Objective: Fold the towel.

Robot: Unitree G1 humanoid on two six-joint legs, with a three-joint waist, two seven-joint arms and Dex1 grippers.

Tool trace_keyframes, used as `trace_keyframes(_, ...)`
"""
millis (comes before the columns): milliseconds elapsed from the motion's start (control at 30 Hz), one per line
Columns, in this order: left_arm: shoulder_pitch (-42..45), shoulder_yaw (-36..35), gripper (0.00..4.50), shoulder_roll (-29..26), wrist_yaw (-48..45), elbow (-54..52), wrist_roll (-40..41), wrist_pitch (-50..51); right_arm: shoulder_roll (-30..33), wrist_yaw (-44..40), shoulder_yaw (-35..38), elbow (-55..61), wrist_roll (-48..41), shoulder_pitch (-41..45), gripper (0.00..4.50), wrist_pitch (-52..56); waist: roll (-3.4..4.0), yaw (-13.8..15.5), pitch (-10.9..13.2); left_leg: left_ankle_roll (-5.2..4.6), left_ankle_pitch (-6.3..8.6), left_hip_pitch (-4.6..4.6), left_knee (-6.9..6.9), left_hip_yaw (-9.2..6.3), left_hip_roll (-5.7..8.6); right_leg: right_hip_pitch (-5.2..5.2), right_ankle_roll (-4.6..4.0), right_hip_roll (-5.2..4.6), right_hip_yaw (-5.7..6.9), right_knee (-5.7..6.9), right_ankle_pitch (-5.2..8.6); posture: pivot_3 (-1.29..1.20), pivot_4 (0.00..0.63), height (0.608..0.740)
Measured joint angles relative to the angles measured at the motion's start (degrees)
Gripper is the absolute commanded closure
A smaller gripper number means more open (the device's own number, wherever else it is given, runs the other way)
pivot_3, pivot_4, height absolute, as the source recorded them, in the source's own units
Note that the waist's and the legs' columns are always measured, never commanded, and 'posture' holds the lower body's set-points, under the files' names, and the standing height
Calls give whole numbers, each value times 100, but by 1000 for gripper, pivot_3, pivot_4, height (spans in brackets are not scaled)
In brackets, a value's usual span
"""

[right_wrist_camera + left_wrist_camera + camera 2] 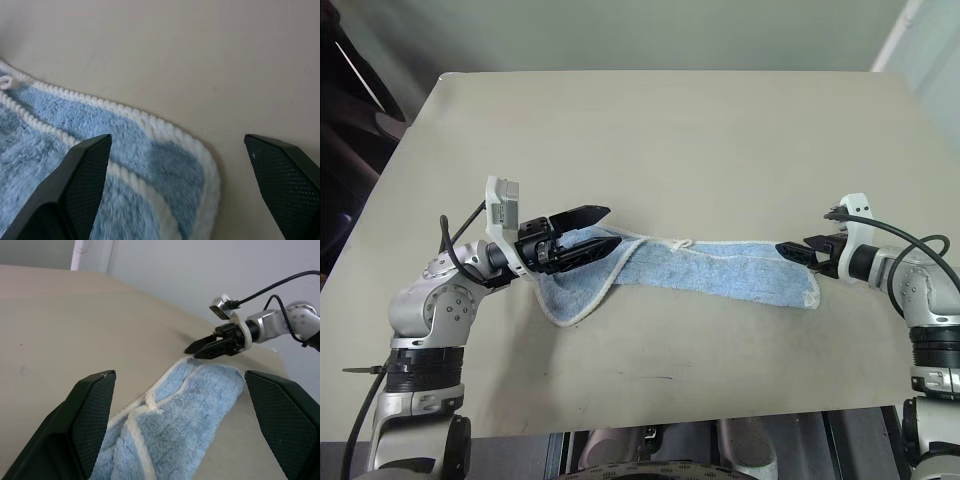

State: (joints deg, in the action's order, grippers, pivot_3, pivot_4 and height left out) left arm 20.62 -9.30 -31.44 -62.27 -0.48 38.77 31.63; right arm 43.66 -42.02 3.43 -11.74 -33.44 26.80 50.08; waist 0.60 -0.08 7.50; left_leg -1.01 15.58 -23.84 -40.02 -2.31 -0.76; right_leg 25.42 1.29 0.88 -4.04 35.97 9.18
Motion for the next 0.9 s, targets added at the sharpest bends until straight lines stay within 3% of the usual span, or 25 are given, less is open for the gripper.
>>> trace_keyframes(67, -84, 8, 36, -1, 12, -100, 19, 7, -65, -135, -64, -220, 113, 159, 0, -57, 0, -2, 0, 1, -1, 0, -2, 2, 0, -1, -34, -1, 0, -2, 15, 0, 150, 733)
trace_keyframes(533, -296, 14, 36, 5, 45, -286, 103, 9, 288, -1261, -216, -501, 319, 293, 0, 292, 0, 27, 0, 5, -17, 5, 2, 0, 0, -9, -44, -1, 0, -2, 8, 0, 150, 733)
trace_keyframes(900, -335, 14, 36, 4, 1, -285, 103, -5, 127, -1488, -61, -399, 188, 270, 0, 746, 0, 13, 0, 8, -19, 9, 5, 0, 0, -8, -48, 0, 0, 0, 9, 0, 150, 733)
